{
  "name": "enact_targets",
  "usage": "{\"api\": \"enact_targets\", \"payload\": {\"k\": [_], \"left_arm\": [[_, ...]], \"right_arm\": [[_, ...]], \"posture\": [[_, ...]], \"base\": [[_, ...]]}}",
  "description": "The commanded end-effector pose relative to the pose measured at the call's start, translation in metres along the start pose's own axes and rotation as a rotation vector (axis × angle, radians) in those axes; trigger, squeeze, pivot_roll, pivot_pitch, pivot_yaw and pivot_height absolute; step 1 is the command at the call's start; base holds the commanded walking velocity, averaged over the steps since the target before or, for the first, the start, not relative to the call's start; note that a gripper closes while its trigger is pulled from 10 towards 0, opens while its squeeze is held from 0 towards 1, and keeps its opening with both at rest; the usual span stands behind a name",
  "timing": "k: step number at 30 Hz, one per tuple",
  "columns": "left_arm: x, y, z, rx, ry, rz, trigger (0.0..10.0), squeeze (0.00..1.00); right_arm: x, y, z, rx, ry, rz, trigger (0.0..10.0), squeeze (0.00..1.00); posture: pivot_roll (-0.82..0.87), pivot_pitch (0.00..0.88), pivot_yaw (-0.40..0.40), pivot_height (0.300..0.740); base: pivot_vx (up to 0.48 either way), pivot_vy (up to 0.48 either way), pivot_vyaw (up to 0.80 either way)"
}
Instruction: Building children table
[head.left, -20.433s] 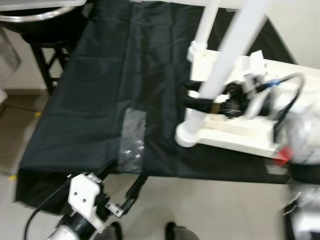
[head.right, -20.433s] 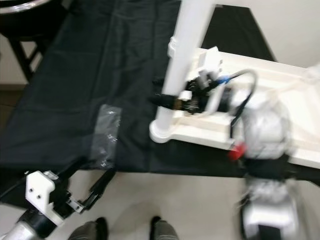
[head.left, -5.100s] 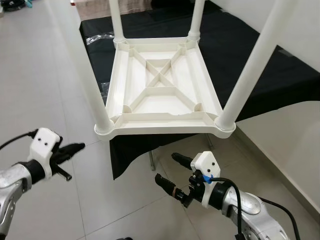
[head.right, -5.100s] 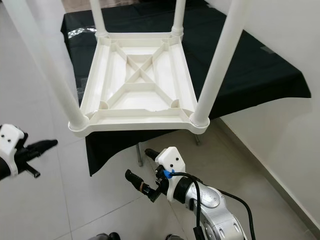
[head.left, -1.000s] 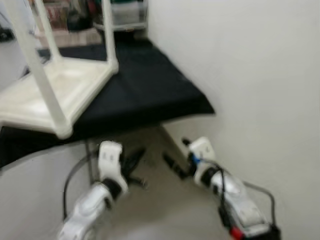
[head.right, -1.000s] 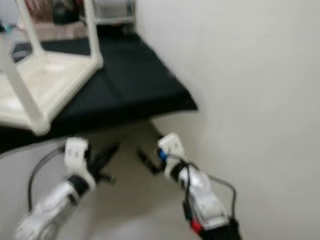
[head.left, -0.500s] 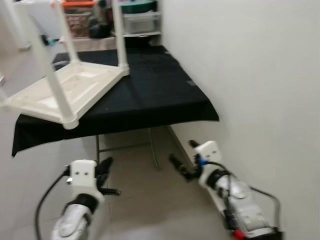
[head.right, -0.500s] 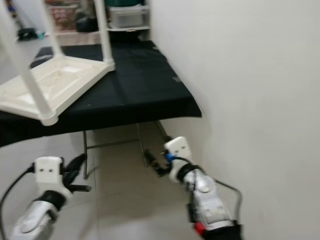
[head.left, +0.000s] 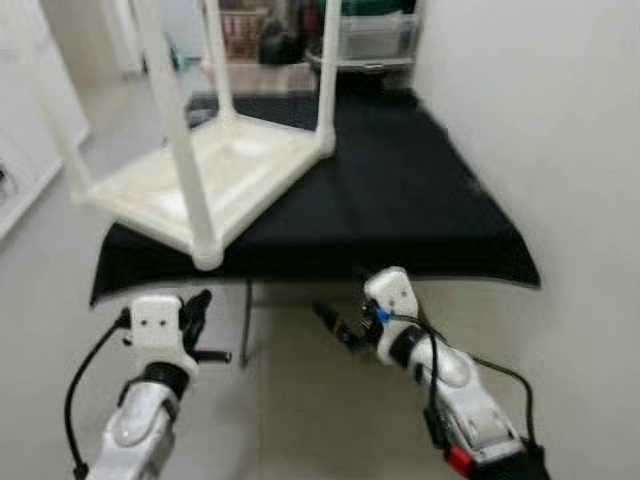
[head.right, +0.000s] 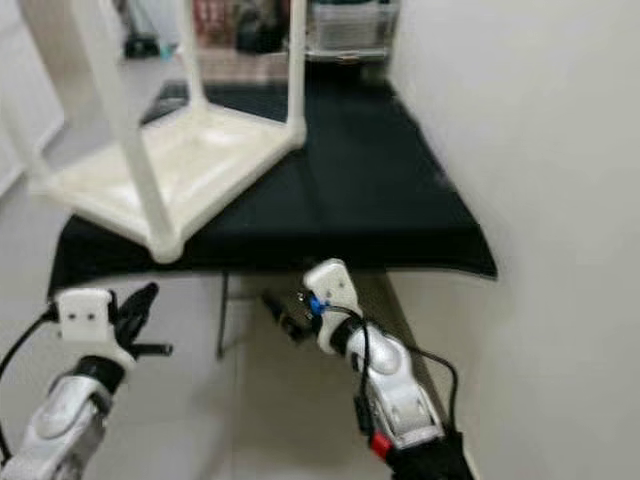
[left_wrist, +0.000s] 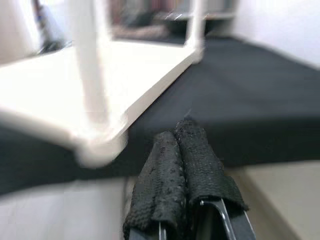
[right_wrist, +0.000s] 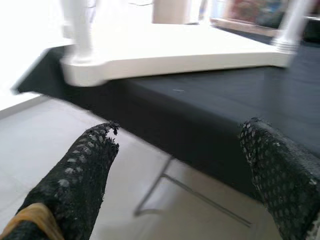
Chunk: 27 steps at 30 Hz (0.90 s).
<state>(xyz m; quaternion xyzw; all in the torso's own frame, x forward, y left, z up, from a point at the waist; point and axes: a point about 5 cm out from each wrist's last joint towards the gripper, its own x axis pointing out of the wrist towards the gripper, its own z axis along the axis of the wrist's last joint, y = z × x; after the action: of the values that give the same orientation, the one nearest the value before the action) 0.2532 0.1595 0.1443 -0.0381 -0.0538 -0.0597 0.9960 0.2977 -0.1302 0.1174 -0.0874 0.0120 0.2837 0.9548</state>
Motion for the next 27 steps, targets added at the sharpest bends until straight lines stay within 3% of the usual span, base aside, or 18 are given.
{"api": "enact_targets", "payload": {"k": [1, 8, 27], "left_arm": [[0.003, -0.008, -0.004, -0.011, 0.012, -0.042, 10.0, 0.00], [0.012, -0.020, -0.002, -0.039, 0.005, -0.132, 10.0, 0.00], [0.016, -0.020, -0.005, -0.055, 0.023, -0.116, 10.0, 0.00]], "right_arm": [[-0.003, -0.001, -0.006, 0.003, 0.024, 0.000, 10.0, 0.00], [-0.002, 0.000, -0.006, -0.007, 0.021, 0.011, 10.0, 0.00], [0.001, 0.002, -0.002, -0.068, 0.018, 0.056, 10.0, 0.00]], "posture": [[-0.01, 0.025, -0.013, 0.740], [-0.01, 0.027, -0.011, 0.740], [-0.01, 0.032, -0.018, 0.740]], "base": [[0.431, 0.000, 0.00], [0.434, 0.000, 0.00], [0.419, 0.000, 0.00]]}}
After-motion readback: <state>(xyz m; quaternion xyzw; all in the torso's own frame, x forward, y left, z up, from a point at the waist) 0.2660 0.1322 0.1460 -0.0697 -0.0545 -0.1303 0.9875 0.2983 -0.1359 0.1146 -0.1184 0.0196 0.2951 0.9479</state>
